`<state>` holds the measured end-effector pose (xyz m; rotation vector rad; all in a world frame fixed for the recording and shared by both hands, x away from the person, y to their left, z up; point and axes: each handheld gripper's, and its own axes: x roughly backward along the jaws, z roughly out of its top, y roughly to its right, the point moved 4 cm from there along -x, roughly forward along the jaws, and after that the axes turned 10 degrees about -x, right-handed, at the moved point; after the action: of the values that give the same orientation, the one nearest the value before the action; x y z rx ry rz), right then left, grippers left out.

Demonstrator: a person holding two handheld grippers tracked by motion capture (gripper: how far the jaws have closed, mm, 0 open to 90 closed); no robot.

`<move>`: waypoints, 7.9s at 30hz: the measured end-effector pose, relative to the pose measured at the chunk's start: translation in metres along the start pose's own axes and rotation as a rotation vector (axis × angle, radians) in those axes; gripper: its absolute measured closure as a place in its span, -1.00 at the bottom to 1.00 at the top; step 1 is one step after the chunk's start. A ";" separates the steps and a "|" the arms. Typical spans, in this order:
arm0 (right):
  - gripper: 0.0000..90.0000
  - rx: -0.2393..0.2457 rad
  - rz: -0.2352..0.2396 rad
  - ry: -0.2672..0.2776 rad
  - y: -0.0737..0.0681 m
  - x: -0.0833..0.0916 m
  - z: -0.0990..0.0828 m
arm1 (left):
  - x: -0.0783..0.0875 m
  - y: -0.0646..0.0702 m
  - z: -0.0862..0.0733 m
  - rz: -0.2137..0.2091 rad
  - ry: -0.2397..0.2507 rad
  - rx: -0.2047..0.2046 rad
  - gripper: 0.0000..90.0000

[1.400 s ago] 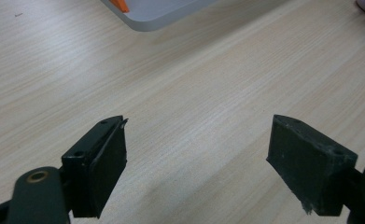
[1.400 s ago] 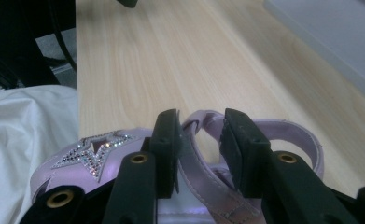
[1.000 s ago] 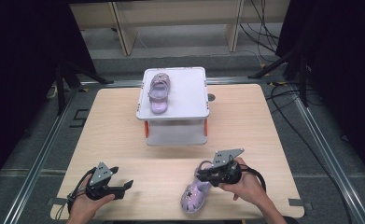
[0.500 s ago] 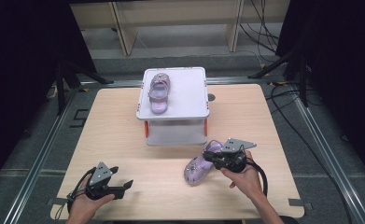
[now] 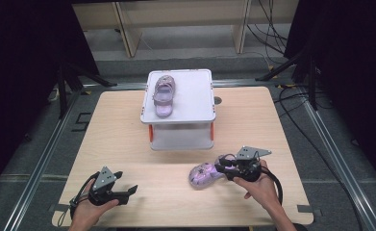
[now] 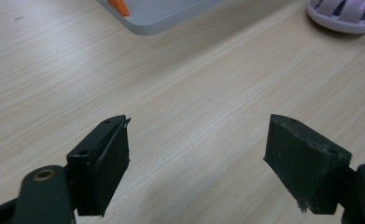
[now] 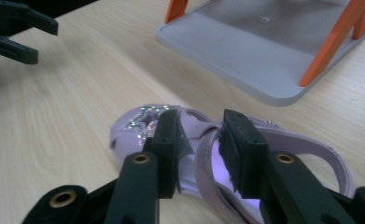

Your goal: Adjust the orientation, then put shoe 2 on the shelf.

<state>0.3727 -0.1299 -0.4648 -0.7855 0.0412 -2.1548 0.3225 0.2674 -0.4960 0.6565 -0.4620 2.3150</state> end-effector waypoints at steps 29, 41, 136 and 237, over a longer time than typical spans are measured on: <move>0.26 0.047 -0.042 -0.005 0.002 0.023 -0.006 | 0.004 -0.002 0.000 0.011 0.009 0.000 -0.53; 0.05 0.123 -0.071 -0.090 -0.005 0.008 -0.015 | 0.004 -0.001 0.000 0.007 0.009 0.006 -0.54; 0.88 0.303 0.009 0.091 -0.046 0.040 0.073 | 0.003 -0.008 -0.002 0.012 -0.008 0.010 -0.54; 0.88 0.307 -0.223 0.225 0.024 -0.078 0.241 | 0.004 -0.004 -0.001 -0.005 0.014 0.015 -0.54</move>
<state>0.5580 -0.0345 -0.3185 -0.3837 -0.2668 -2.3758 0.3224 0.2727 -0.4937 0.6472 -0.4364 2.3191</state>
